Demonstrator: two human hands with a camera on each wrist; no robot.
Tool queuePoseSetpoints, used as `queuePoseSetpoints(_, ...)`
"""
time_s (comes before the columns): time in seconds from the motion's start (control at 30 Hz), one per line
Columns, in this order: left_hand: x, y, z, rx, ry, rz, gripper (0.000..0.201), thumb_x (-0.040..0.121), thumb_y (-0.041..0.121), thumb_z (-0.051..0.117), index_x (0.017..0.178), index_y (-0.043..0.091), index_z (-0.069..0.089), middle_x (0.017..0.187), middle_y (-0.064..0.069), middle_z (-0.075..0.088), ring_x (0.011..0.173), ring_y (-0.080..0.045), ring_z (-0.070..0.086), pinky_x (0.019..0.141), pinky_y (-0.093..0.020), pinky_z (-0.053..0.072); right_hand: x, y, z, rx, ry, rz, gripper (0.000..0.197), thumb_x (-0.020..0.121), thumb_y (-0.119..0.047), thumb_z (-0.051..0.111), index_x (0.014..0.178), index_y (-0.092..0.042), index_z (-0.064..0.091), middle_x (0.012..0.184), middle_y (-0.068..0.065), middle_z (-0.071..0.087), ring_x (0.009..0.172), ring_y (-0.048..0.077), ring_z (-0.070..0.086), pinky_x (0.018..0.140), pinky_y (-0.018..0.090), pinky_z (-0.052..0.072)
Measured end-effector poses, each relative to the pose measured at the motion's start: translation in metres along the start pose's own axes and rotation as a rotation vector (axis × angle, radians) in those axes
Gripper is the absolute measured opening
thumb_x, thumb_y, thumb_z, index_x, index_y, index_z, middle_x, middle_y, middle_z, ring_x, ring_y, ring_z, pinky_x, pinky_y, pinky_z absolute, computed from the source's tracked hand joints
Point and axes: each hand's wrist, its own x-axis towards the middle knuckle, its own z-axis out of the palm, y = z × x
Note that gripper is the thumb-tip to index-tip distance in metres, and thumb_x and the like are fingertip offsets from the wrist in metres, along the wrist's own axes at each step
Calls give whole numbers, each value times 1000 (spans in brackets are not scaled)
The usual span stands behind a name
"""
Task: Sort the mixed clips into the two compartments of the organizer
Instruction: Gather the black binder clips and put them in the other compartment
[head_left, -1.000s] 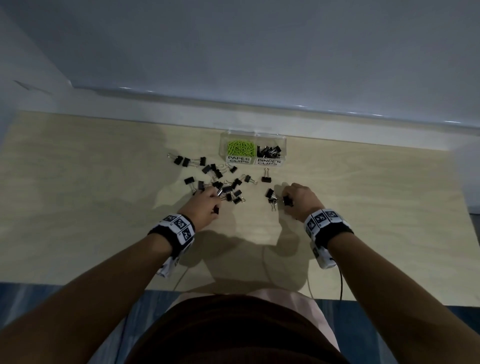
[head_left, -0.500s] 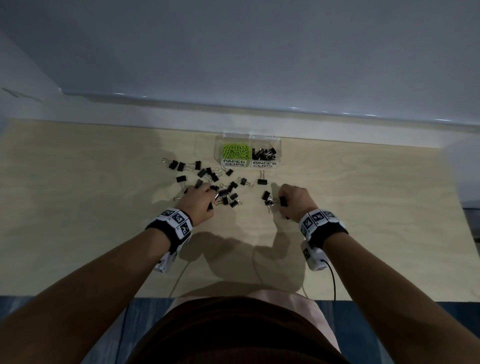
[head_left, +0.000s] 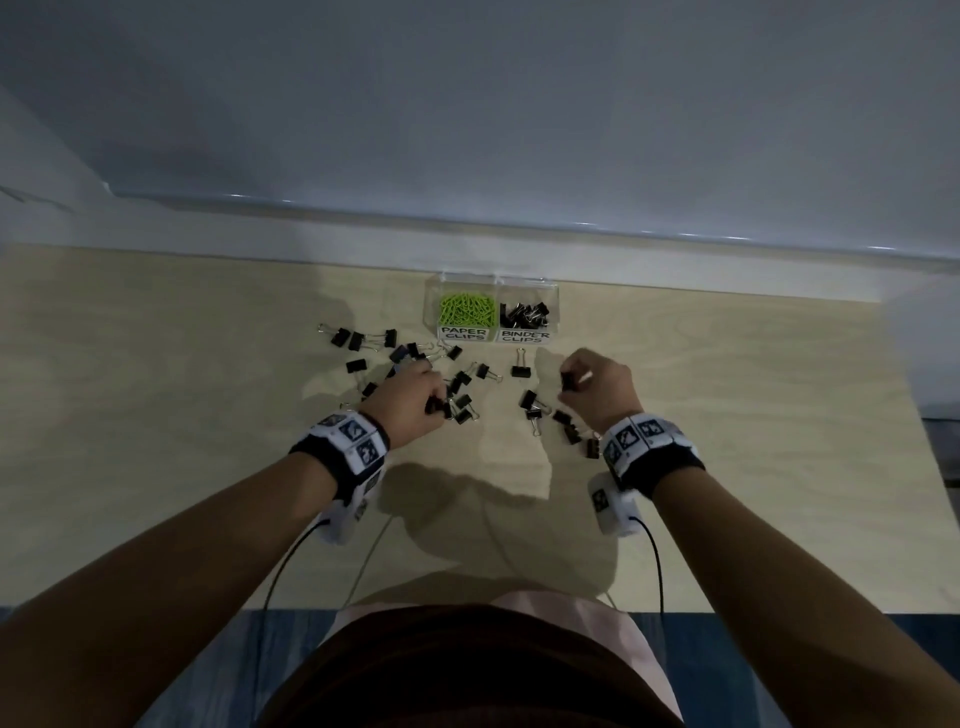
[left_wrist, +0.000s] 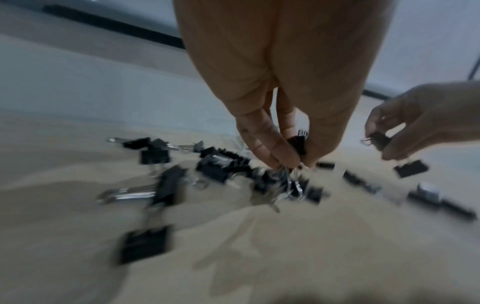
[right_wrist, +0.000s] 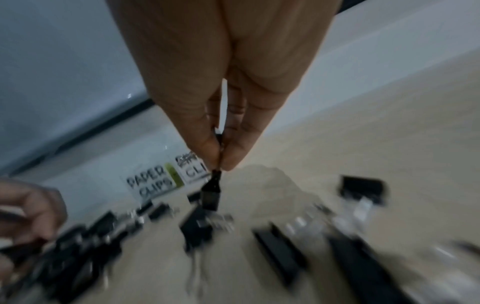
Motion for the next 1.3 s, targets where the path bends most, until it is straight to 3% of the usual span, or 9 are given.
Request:
queuePoseSetpoints(0.13, 33, 43, -19, -269, 138, -5, 17, 82, 18, 67, 95, 11, 60, 95, 4, 58, 83, -12, 58, 75, -19, 46, 30, -38, -20, 137, 123, -31, 26, 74, 0, 72, 92, -13, 59, 88, -1, 63, 76, 12, 61, 61, 9, 45)
queuePoseSetpoints(0.23, 70, 75, -36, -338, 254, 15, 17, 81, 15, 68, 96, 9, 61, 95, 0, 61, 82, -13, 58, 74, -21, 49, 61, -61, -26, 183, 207, -18, 28, 73, 0, 73, 91, -15, 58, 90, 1, 65, 79, 14, 63, 59, 10, 46)
queuePoseSetpoints(0.37, 114, 96, -46, -288, 368, -3, 19, 79, 13, 68, 96, 10, 60, 103, -9, 59, 87, -19, 57, 80, -31, 51, 79, -68, -20, 158, 187, -38, 28, 69, 0, 74, 89, -14, 59, 89, 4, 66, 82, 18, 65, 72, 28, 56)
queuePoseSetpoints(0.6, 123, 87, -27, -245, 269, -26, 21, 82, 21, 68, 96, 8, 62, 103, -9, 60, 91, -21, 58, 83, -33, 51, 46, -12, -35, 53, 143, -11, 24, 78, 7, 59, 85, -15, 66, 89, 1, 67, 79, 13, 63, 74, 23, 55)
queuePoseSetpoints(0.73, 86, 75, -10, -187, 204, 75, 14, 84, 17, 65, 97, 11, 62, 100, -1, 63, 90, -15, 60, 83, -23, 49, 12, 29, -39, -193, -144, 55, 31, 74, 2, 67, 88, -25, 62, 102, -2, 62, 90, 12, 58, 76, 20, 48)
queuePoseSetpoints(0.87, 63, 76, 22, 63, -72, 208, 39, 81, 21, 68, 118, 24, 56, 127, 4, 50, 115, -16, 49, 99, -39, 45, -23, 48, -29, -298, -313, 85, 52, 57, -25, 85, 101, -37, 60, 117, -6, 50, 108, 17, 48, 93, 37, 48)
queuePoseSetpoints(0.97, 55, 86, 46, 224, -199, 268, 62, 81, 23, 69, 137, 26, 42, 148, 1, 30, 133, -22, 29, 105, -46, 39, -44, 56, -16, -381, -328, 51, 74, 59, -30, 84, 124, -40, 49, 128, -6, 38, 116, 20, 35, 97, 42, 45)
queuePoseSetpoints(1.1, 50, 87, 67, 320, -224, 229, 43, 85, 19, 64, 127, 15, 53, 140, -6, 38, 126, -30, 31, 98, -48, 43, -54, 61, 0, -331, -193, -25, 46, 74, -20, 71, 117, -31, 60, 121, 5, 44, 107, 30, 45, 91, 46, 49)
queuePoseSetpoints(1.3, 46, 78, 76, 262, -118, 215, 14, 90, 17, 57, 99, 8, 62, 110, -8, 50, 109, -33, 41, 88, -46, 46, -51, 59, 5, -200, -127, -35, 17, 70, -17, 71, 86, -17, 69, 94, 6, 51, 82, 27, 58, 75, 36, 53)
